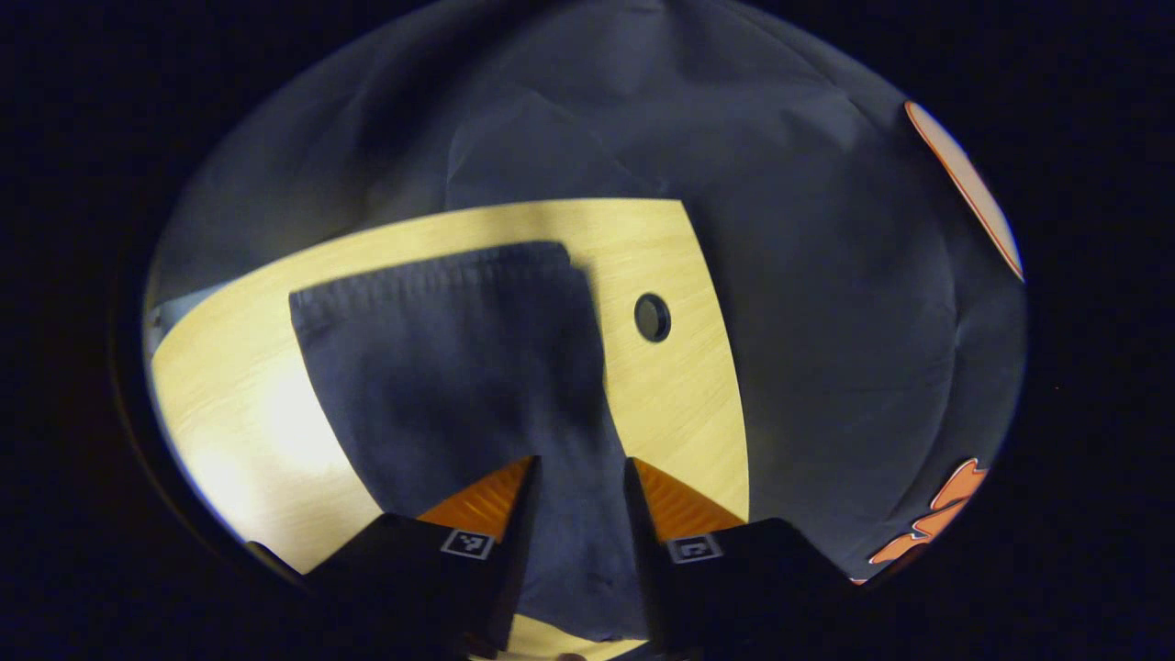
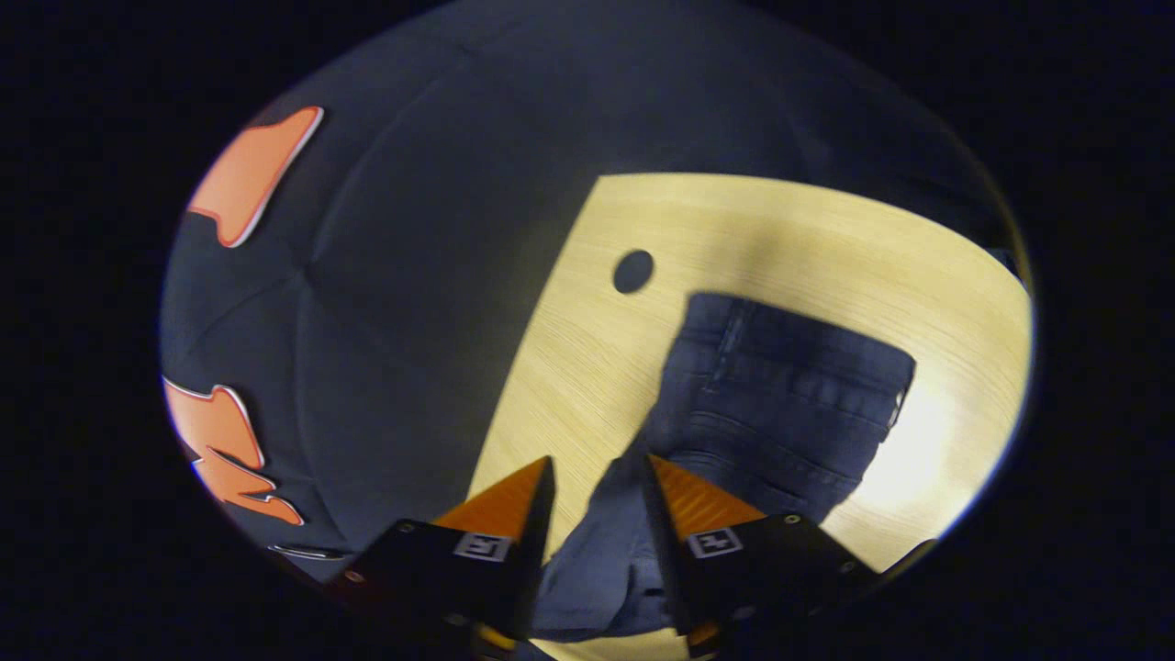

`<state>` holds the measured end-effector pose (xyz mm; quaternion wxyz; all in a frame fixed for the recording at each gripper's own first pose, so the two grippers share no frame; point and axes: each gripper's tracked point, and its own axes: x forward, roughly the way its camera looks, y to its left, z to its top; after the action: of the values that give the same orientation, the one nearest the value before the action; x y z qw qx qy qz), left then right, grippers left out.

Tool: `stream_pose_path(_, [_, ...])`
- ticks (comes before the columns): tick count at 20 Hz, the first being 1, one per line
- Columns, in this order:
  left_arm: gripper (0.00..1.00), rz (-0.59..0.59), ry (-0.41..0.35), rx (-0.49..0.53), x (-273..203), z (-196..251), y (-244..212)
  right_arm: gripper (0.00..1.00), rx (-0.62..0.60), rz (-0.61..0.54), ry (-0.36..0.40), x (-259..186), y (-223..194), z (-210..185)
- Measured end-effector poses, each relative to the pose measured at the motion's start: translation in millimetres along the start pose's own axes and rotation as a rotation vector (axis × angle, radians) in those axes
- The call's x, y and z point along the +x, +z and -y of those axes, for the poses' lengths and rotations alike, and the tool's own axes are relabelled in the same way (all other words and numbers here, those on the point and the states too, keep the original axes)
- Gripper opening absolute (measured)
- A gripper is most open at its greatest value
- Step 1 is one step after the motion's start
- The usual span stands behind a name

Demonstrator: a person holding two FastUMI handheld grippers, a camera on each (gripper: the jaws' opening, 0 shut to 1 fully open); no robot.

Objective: Grasp the waist and the cuffs of the jeans and fold them to make the two legs overlap; first hold the waist and fold one-third of the jeans toward the cuffs, then hold the cuffs and fold the remaining one-third in the same direction to finish folding.

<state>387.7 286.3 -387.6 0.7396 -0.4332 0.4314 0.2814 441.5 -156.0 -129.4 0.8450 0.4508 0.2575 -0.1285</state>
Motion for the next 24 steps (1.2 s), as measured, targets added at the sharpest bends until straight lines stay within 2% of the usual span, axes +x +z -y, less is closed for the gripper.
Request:
stream_pose_path(2, [1.00,0.044,-0.035,0.065,-9.2,16.5,16.6,0.98,-0.066,0.034,0.003,-17.1,7.7,-6.9])
stream_pose_path(5, [0.97,0.034,-0.105,0.111,-30.3,41.0,5.7,0.98,-0.145,0.039,0.012,-30.7,4.4,-13.0])
stream_pose_path(10, [0.98,-0.011,-0.256,0.118,-70.3,77.0,-27.6,0.98,-0.247,0.031,0.009,-66.5,-17.7,-3.4])
stream_pose_path(12, [0.98,-0.020,-0.324,0.147,-91.2,90.9,-49.0,0.98,-0.232,0.030,0.038,-82.0,-24.8,-0.6])
stream_pose_path(19, [0.97,0.010,-0.464,0.302,-159.3,109.7,-96.8,0.98,-0.184,0.102,0.025,-138.5,-17.8,60.9])
stream_pose_path(22, [0.97,0.034,-0.525,0.369,-194.5,113.9,-123.5,0.98,-0.119,0.112,0.005,-144.3,-18.1,94.4])
stream_pose_path(24, [0.97,0.045,-0.528,0.479,-210.7,109.4,-146.0,0.98,-0.097,0.109,-0.011,-136.4,-22.3,112.9])
